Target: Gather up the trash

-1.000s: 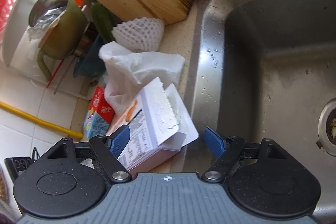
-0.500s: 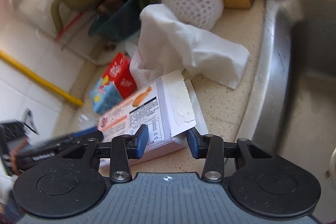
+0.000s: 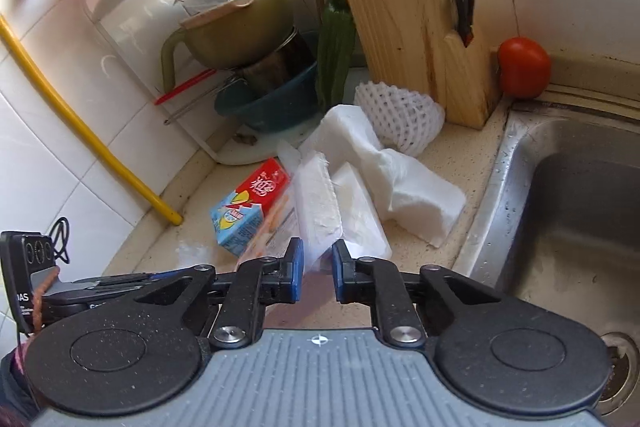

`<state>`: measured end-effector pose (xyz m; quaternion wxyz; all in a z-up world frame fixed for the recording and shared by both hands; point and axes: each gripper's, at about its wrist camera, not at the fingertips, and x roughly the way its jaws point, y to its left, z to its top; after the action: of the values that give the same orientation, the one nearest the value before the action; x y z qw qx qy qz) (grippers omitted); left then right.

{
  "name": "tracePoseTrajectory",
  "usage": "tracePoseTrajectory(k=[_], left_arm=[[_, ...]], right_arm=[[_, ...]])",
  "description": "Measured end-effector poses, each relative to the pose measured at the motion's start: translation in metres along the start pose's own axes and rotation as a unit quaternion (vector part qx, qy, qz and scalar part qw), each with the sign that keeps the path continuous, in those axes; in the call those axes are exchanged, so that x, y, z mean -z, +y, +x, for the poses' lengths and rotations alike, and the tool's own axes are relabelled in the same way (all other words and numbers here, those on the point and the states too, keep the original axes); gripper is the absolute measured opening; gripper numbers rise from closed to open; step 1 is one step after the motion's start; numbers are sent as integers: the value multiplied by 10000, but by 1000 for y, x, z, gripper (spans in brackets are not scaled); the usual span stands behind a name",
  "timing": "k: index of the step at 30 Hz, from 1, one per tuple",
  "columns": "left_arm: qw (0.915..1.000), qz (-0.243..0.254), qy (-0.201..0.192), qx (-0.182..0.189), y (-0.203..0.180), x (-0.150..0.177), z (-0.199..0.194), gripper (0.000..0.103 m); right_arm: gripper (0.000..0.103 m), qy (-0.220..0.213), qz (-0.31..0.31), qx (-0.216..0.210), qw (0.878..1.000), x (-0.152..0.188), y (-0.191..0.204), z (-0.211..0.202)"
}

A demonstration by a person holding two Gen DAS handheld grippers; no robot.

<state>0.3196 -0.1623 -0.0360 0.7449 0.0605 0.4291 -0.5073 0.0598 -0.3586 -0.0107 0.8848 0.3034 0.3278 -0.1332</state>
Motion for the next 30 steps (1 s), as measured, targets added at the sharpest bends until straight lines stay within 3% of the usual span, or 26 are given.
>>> tracePoseTrajectory(k=[4, 7, 10, 12, 15, 18, 20, 23, 24, 30], left_arm=[[9998, -55, 58, -200, 17, 0, 3, 25], [9995, -68, 65, -296, 22, -1, 1, 27], [9993, -13, -201, -322, 20, -1, -18, 34], [9973, -5, -474, -555, 20, -1, -33, 48], [9930, -101, -661, -971, 28, -1, -39, 58], [9938, -96, -190, -1089, 31, -1, -14, 58], [9941, 3, -28, -1084, 28, 3, 5, 58], [9934, -69, 279, -1112, 27, 7, 30, 56], [9935, 49, 177, -1124, 23, 7, 31, 40], [9971, -54, 310, -699, 19, 5, 32, 34]], right_arm=[[20, 259, 118, 78, 9996, 8, -10, 18], [29, 449, 157, -31, 9989, 14, -11, 30], [31, 457, 204, -136, 9987, 17, -13, 32], [33, 457, 234, -142, 9986, 16, -15, 34], [44, 485, 308, -148, 9982, 15, -19, 40], [57, 578, 392, -172, 9974, 17, -22, 47], [59, 623, 382, -117, 9973, 18, -22, 51], [76, 645, 465, -126, 9968, 18, -26, 52], [76, 652, 509, -119, 9965, 18, -28, 51], [71, 540, 762, -66, 9956, 14, -38, 53]])
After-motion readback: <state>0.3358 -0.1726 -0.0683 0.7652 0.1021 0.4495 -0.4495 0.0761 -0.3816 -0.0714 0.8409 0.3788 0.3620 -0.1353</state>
